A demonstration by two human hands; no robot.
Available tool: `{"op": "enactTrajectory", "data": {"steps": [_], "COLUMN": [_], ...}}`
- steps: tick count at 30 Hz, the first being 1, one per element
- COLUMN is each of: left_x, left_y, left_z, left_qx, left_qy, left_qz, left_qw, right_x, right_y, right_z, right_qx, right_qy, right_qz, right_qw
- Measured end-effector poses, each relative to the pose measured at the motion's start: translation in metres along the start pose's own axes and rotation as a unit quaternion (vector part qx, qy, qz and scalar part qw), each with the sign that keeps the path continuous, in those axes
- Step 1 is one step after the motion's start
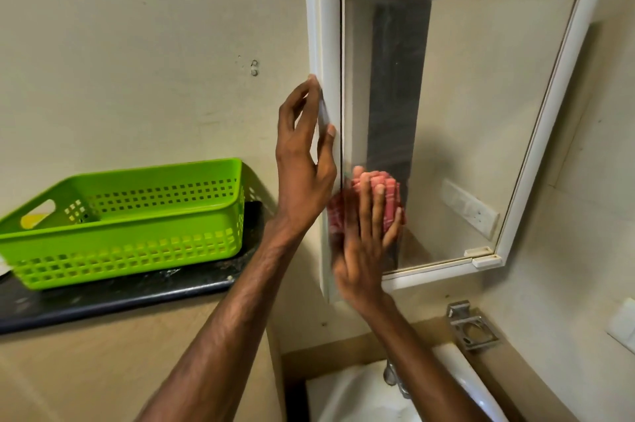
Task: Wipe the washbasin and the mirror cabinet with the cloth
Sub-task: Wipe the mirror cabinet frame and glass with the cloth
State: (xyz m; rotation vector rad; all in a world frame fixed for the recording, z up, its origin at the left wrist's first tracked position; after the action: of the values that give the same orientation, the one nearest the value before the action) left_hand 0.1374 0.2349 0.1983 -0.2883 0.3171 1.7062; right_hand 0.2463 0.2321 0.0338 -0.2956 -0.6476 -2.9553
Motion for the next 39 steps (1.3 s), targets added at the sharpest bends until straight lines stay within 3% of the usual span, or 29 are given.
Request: {"op": "enactTrajectory", "data": {"steps": [9, 19, 24, 27, 30, 34, 39], "left_x": [-0.002, -0.001, -0.002, -0.006, -0.007, 0.003, 0.008], "left_y": [-0.005, -0.018, -0.021, -0.029, -0.041, -0.053, -0.060], "left_z": [-0.012, -0.037, -0.047, -0.060, -0.077, -0.091, -0.093], "left_qx": [0.031, 0.074, 0.058, 0.039, 0.023, 0.027, 0.017], "left_qy": [0.006, 0.049, 0.067, 0.070, 0.078, 0.078, 0.067], "left_qz": [0.026, 0.013, 0.005, 0.013, 0.044, 0.089, 0.132], "left_qw": [0.999, 0.996, 0.996, 0.997, 0.996, 0.993, 0.989], "right_x": [0.010, -0.005, 0.003, -0.005, -0.024, -0.050, -0.111], "right_y": [-0.014, -0.031, -0.020, -0.030, -0.036, -0.020, -0.010], "right_z": [-0.010, -0.078, -0.051, -0.058, -0.070, -0.056, -0.033], "right_qx": [0.016, 0.051, 0.006, 0.044, 0.067, 0.028, 0.012], "right_qy": [0.070, 0.086, 0.090, 0.108, 0.123, 0.123, 0.040], "right_qz": [0.019, 0.034, 0.064, 0.099, 0.073, -0.028, -0.067], "right_qw": [0.997, 0.994, 0.994, 0.988, 0.987, 0.992, 0.997]}}
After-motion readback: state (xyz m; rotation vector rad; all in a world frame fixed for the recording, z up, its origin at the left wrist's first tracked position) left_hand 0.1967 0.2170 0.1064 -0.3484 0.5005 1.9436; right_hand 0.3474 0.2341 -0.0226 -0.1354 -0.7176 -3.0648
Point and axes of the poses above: each hand's wrist, its own z-axis towards the middle knuckle, its own y-axis out of the back of the hand, x = y × z, the point moved 7 cm from there along z, towards the middle knuckle, and after that the axes turned 11 degrees about -z, right-handed, at the moved point
